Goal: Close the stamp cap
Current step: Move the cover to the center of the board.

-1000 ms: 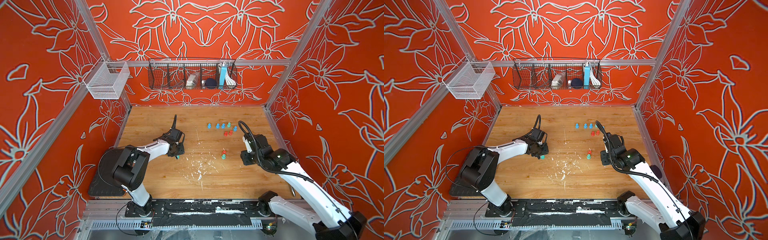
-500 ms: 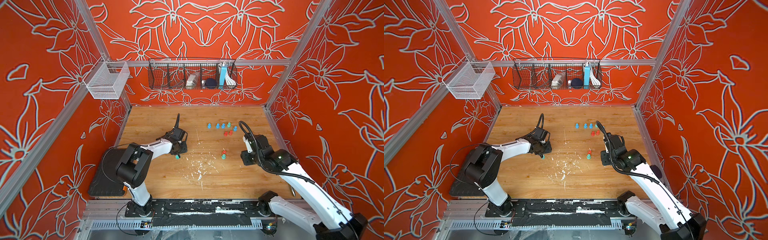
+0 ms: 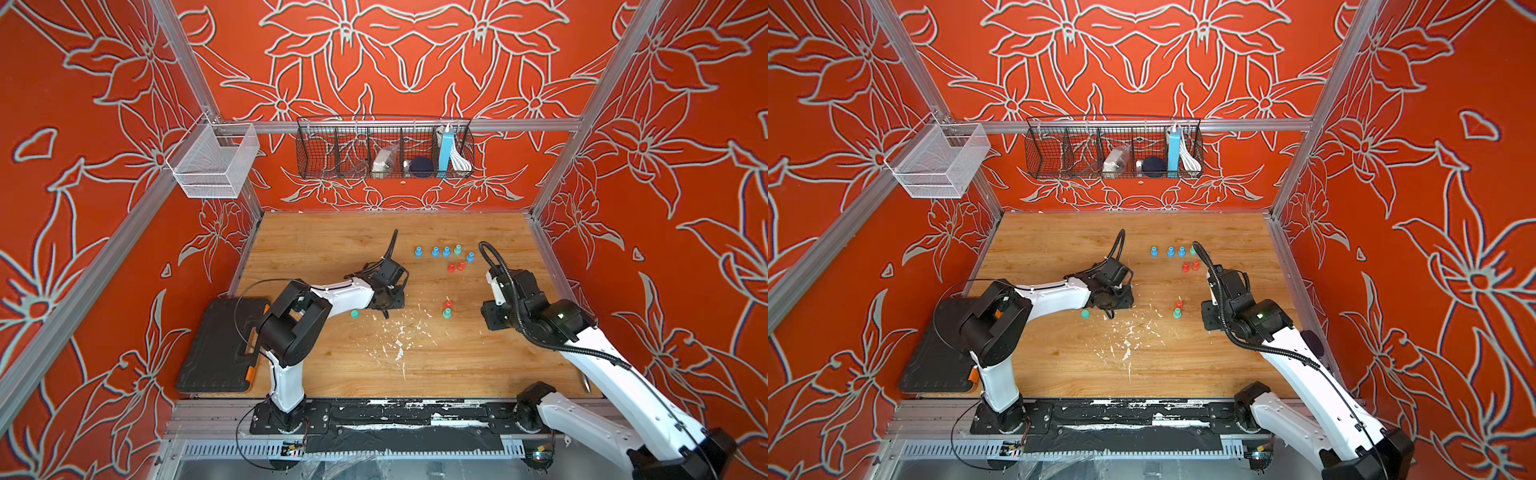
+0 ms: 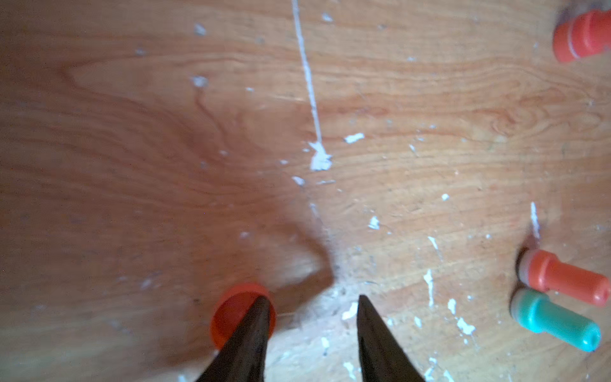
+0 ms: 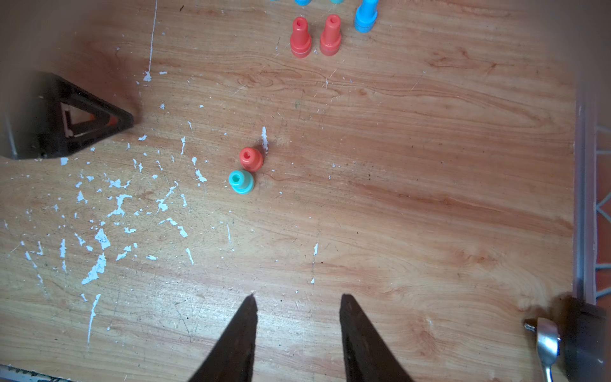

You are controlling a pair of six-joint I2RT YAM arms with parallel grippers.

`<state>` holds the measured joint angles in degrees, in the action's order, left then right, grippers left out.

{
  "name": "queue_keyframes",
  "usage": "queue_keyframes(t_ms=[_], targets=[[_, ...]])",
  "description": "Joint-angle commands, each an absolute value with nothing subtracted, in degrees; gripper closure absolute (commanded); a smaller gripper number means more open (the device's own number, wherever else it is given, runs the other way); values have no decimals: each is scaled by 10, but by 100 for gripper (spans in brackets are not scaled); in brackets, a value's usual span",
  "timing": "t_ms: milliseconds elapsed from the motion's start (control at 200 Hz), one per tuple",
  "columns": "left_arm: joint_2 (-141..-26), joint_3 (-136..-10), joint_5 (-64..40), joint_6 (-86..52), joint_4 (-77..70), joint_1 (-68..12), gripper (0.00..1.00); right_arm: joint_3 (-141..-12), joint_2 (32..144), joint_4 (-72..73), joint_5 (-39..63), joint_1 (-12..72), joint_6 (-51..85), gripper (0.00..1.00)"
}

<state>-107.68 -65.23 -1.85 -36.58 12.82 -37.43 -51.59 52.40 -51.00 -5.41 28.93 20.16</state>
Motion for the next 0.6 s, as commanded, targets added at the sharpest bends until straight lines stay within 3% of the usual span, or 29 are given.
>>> queue_keyframes(t_ms=[0, 591], targets=[[-1114, -661, -26, -386, 188, -400, 55, -509, 516, -510, -59, 292, 211, 56], [-1064, -700, -18, -374, 226, -412, 54, -508, 514, -510, -62, 292, 212, 55]])
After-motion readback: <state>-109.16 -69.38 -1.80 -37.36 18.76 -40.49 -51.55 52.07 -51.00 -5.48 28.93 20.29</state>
